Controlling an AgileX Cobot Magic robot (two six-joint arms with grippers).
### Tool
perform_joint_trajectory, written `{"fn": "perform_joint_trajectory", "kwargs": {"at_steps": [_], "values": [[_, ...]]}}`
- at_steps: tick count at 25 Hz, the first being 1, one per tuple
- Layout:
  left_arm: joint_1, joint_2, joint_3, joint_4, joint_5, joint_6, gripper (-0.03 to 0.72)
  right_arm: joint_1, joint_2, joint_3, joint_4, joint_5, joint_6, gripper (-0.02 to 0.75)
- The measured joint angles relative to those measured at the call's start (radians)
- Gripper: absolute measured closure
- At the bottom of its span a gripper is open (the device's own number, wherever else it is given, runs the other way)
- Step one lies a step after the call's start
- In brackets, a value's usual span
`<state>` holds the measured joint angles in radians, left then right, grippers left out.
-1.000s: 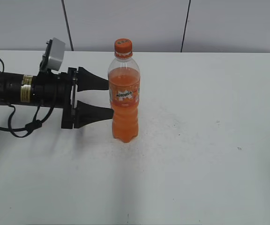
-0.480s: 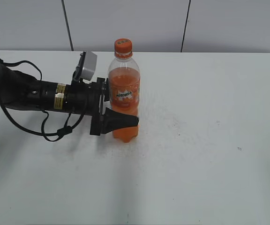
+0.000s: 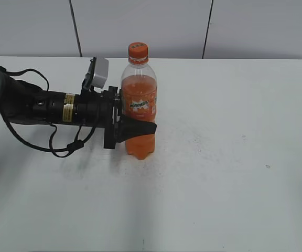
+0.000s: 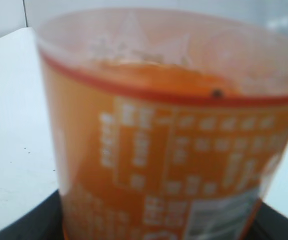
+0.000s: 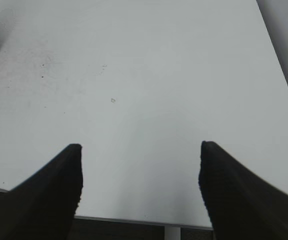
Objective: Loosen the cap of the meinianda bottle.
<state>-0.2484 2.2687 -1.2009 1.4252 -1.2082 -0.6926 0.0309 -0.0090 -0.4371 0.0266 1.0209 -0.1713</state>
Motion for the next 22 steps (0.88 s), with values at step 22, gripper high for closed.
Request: {"fn": "perform_joint_trajectory", "kwargs": {"at_steps": [22], "values": [[0.000, 0.000, -0.001, 0.011, -0.001, 0.000, 0.265, 0.000, 0.000, -0.006, 0.000, -0.010, 0.011, 0.191]]}}
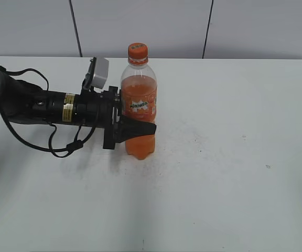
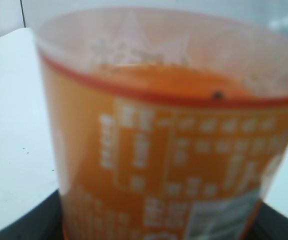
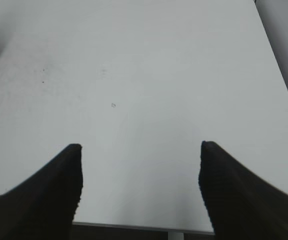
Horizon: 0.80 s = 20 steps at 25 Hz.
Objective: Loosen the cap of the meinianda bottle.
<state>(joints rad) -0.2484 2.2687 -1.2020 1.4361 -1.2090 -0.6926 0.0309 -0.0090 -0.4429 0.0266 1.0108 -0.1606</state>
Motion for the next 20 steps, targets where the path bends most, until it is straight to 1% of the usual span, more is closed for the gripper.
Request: {"fn": "perform_joint_trajectory", "kwargs": {"at_steps": [2, 4, 7, 10, 16, 20], "values": [[0.000, 0.000, 0.000, 0.000, 0.000, 0.000, 0.265, 0.000, 0.002, -0.018, 0.002, 0.002, 0.033, 0.191], [0.000, 0.000, 0.000, 0.000, 0.000, 0.000, 0.265, 0.000, 0.035, -0.054, 0.013, 0.045, 0.046, 0.191], [0.000, 0.000, 0.000, 0.000, 0.000, 0.000, 0.265, 0.000, 0.162, -0.130, 0.024, 0.139, 0.053, 0.191], [0.000, 0.000, 0.000, 0.000, 0.000, 0.000, 0.265, 0.000, 0.331, -0.233, 0.035, 0.195, 0.053, 0.191], [0.000, 0.000, 0.000, 0.000, 0.000, 0.000, 0.265, 0.000, 0.672, -0.472, 0.107, 0.205, 0.060, 0.191], [0.000, 0.000, 0.000, 0.000, 0.000, 0.000, 0.265, 0.000, 0.941, -0.637, 0.122, 0.205, 0.088, 0.191]]}}
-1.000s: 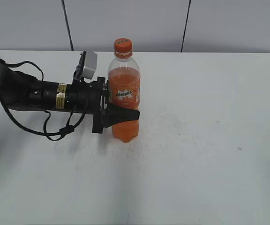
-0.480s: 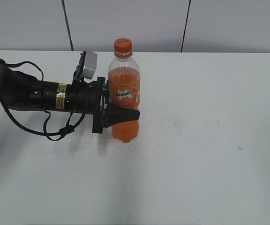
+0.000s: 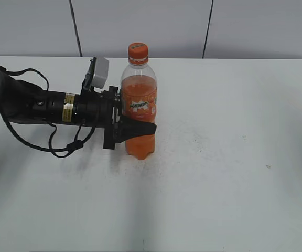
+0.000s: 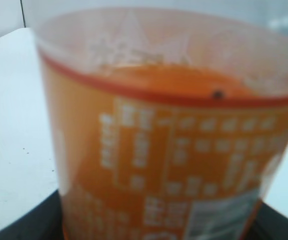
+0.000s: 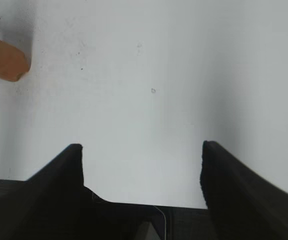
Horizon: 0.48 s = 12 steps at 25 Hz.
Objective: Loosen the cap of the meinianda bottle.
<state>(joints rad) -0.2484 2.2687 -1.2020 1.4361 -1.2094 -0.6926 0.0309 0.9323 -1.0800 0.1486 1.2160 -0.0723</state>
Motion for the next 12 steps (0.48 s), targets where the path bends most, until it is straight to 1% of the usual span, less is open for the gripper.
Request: {"fn": "perform_joint_trajectory", "kwargs": {"at_steps": [4, 8, 12], "values": [[0.000, 0.000, 0.000, 0.000, -0.002, 0.000, 0.265, 0.000, 0.225, -0.155, 0.007, 0.000, 0.050, 0.191], [0.000, 0.000, 0.000, 0.000, -0.002, 0.000, 0.265, 0.000, 0.411, -0.307, 0.051, 0.001, 0.087, 0.191], [0.000, 0.000, 0.000, 0.000, -0.003, 0.000, 0.265, 0.035, 0.555, -0.443, 0.062, 0.001, 0.141, 0.191]]}}
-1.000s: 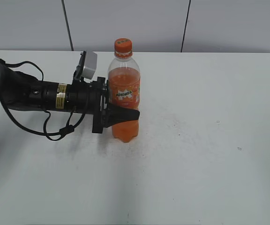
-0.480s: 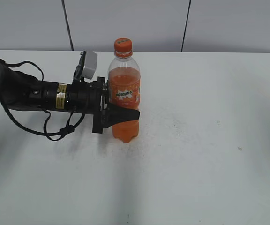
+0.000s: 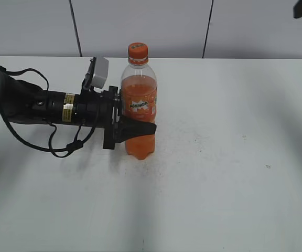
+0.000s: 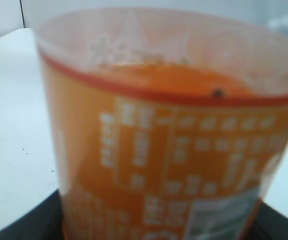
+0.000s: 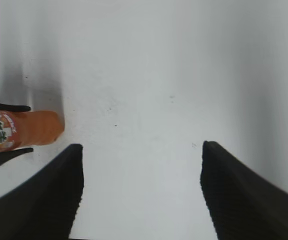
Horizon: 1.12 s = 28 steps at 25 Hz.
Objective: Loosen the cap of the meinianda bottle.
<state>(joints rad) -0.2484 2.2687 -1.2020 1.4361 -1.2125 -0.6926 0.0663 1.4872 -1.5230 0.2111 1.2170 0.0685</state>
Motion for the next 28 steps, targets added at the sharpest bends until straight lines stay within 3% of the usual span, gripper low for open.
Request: {"fn": "perform_joint_trajectory", "kwargs": {"at_steps": [15, 21, 28], "values": [[-0.007, 0.000, 0.000, -0.003, 0.000, 0.000, 0.265, 0.438, 0.336, -0.376, -0.025, 0.001, 0.277, 0.191], [-0.011, 0.000, 0.000, -0.006, 0.003, 0.000, 0.266, 0.525, 0.403, -0.446, -0.025, 0.001, 0.301, 0.191], [-0.011, 0.000, 0.000, -0.006, 0.003, 0.000, 0.266, 0.559, 0.443, -0.447, -0.027, 0.001, 0.310, 0.191]]}}
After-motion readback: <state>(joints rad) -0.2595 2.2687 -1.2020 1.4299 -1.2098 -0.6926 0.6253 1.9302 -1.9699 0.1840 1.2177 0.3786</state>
